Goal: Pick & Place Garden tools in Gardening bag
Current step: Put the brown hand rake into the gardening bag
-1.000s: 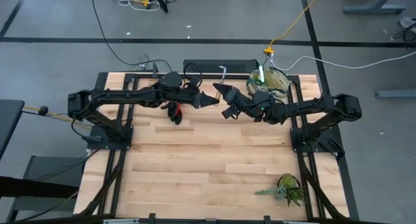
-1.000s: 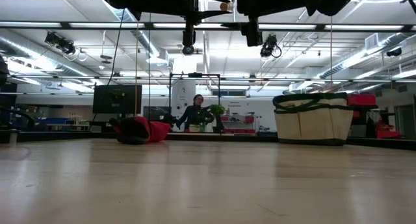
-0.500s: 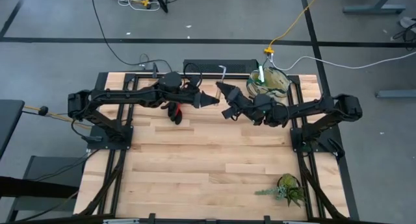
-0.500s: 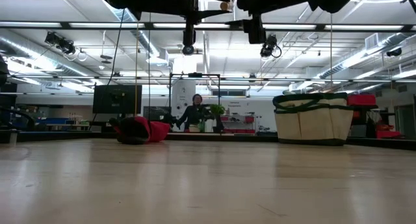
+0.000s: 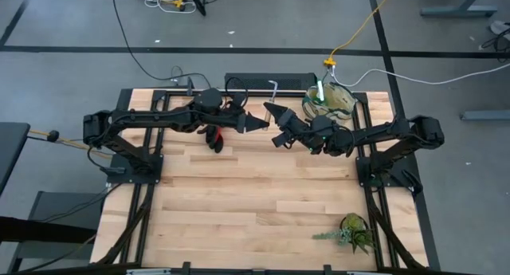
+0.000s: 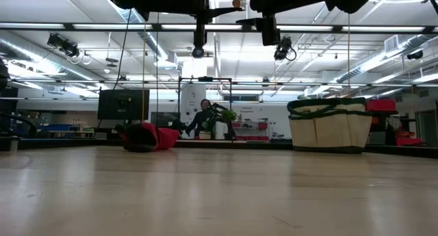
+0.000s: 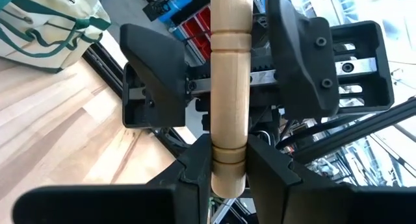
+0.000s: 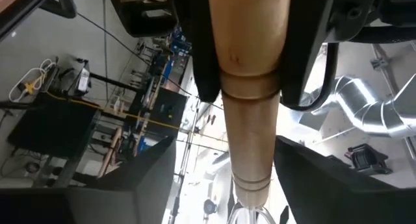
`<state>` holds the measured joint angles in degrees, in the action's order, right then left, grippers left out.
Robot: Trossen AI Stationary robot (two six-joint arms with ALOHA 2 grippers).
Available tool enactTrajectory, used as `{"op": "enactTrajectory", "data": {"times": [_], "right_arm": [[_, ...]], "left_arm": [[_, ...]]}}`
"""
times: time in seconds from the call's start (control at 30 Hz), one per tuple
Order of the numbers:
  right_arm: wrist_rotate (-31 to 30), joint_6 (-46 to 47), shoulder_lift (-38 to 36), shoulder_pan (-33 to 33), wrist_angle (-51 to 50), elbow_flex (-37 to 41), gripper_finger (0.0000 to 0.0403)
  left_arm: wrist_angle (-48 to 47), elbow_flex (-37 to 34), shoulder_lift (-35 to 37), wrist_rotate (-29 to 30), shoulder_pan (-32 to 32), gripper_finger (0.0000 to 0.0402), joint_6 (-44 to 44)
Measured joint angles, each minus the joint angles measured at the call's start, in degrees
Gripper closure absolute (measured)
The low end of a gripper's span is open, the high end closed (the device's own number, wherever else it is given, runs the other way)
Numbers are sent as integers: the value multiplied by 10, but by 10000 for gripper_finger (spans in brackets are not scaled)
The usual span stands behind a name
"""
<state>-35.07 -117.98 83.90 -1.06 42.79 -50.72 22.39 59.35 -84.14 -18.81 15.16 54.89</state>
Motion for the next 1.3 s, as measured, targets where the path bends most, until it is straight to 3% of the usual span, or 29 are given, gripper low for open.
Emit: {"op": "enactTrajectory", "data": {"times": [0.37, 0.73, 1.3], "right_arm": [[0, -11, 0, 0, 3, 0, 253], [0, -16, 0, 0, 4, 0, 330], [0, -12, 0, 0, 5, 0, 335]], "left_arm": [[-2, 0, -1, 1, 0, 315, 0], [-1, 0, -1, 1, 0, 314, 2], [1, 0, -1, 1, 0, 290, -35]]}}
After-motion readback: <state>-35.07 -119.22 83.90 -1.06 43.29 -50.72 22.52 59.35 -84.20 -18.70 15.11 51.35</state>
